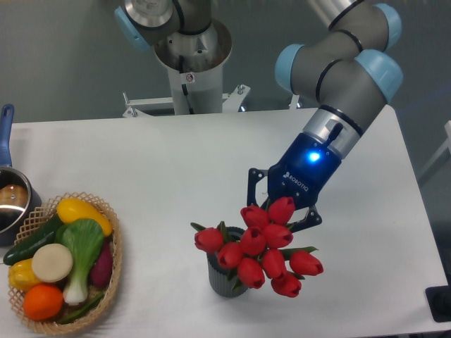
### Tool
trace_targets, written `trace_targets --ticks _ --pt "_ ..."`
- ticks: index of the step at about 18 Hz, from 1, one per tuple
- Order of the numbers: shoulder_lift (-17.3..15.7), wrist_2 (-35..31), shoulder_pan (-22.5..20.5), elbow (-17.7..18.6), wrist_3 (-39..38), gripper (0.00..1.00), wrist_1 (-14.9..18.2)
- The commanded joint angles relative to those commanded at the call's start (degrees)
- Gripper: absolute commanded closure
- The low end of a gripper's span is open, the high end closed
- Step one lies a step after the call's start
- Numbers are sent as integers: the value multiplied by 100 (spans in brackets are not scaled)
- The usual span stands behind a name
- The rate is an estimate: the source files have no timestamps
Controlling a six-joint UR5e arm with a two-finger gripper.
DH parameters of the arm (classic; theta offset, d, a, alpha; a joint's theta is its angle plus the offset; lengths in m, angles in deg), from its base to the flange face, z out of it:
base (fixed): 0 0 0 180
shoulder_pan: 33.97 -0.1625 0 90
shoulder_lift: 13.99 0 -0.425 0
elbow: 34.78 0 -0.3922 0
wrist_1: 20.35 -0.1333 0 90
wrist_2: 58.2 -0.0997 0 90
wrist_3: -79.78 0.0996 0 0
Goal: Insert the flowers into the vase
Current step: 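Lower the tulip stems into the dark grey vase opening, then open the gripper to release the tulips in the vase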
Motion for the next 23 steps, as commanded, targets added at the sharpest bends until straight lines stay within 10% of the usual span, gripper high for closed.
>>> trace_targets --ticks 12,16,23 --pt "-9 -9 0 511 379 73 -36" --pt "-35 -9 -17 607 379 30 -36" --pt "-70 -9 -166 889 397 0 -44"
